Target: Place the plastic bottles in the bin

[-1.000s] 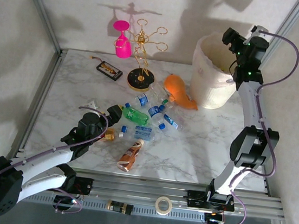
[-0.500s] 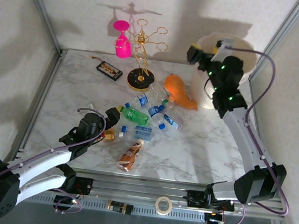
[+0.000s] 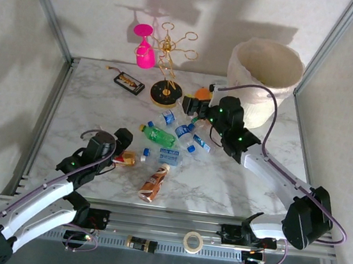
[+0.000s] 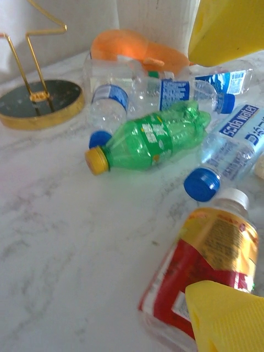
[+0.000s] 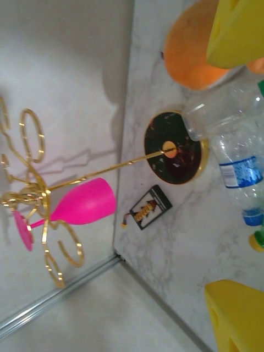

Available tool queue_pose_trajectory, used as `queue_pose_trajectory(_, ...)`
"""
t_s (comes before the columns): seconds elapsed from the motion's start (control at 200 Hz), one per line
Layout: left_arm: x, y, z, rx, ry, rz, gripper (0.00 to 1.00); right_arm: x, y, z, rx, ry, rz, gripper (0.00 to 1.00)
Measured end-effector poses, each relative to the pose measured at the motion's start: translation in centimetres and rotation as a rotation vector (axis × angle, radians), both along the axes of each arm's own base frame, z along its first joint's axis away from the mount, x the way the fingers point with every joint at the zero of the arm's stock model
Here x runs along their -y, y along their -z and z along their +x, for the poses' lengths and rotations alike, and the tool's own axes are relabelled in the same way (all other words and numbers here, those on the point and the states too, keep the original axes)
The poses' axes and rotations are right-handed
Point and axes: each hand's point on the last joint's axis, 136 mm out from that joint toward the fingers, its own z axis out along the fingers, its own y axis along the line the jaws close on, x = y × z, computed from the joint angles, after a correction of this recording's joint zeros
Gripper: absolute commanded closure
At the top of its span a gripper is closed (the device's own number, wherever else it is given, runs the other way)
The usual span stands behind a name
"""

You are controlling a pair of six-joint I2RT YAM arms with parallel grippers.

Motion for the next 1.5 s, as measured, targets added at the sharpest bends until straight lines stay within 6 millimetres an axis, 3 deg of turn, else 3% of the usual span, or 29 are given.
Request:
queue_pose_trajectory(0.275,-0.3,3.9,-1.8,-0.123,-0.068,-0.080,0.01,-1.9,4.3,-0.4,-0.091,-0.018,-0.037,0.01)
queue_pose_trajectory(0.466,-0.3,3.9,-1.4,-0.120,-0.107,-0.123,0.00,-1.6,6.2,-0.8,-0.128,-0.014,-0.055,0.01)
queue_pose_trajectory(0.831,0.2,4.2,0.0,-0.109,-0.139,-0.140,0.00,-1.4,6.9,-0.9,-0.143,-0.006,-0.055,0.01)
queue_pose_trajectory(1.267,-2.3,3.7,-0.7,-0.178,-0.165,0.028,0.00,-1.0,7.2,-0.8,-0.146,0.018,-0.063,0.01)
queue_pose_trajectory(1.502,-2.1,3.8,-0.8,-0.205,-0.145,0.043,0.00,-0.8,7.9,-1.0,-0.157,0.019,-0.072,0.01)
